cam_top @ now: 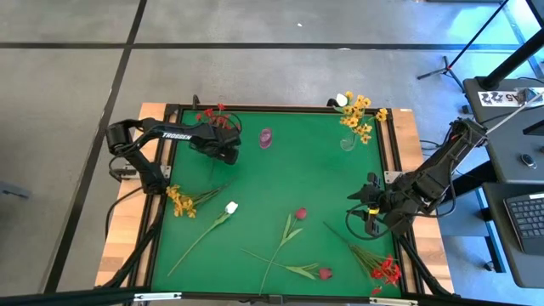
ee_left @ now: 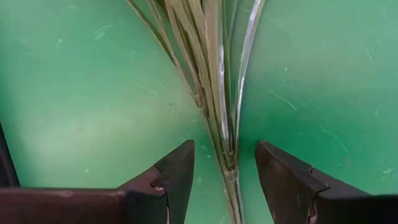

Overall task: Sort flowers into vase by color
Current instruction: Put the top red flowers into the pink vase

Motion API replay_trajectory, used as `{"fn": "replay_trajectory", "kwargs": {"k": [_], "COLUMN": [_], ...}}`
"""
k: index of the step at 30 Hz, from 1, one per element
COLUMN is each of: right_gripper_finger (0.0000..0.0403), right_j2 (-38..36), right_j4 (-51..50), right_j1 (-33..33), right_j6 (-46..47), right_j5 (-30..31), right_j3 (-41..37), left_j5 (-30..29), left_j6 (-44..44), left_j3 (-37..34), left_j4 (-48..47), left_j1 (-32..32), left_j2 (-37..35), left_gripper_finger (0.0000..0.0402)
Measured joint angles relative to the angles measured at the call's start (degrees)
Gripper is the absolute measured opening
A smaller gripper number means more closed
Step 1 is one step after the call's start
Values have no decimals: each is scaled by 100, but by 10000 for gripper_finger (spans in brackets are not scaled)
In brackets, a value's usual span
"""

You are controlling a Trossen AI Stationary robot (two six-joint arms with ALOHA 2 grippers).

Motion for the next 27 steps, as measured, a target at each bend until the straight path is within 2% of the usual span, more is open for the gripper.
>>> {"fn": "replay_trajectory", "kwargs": {"k": [10,16,27], "right_gripper_finger": [202,202,202], "right_j2": [0,0,0], "right_j4": [10,379,647], "right_j1": [0,0,0], "right_j6": [12,-50,-160], "right_j5": [209,209,209], "right_j3": [2,2,2], "left_j5": [195,252,666], "left_j6": [167,259,292], "left_j3": [7,3,3], "left_j4": [69,95,136], "left_j1": [61,-17,-6], "left_j2": [26,30,30], "left_gripper_finger": [167,163,82]}}
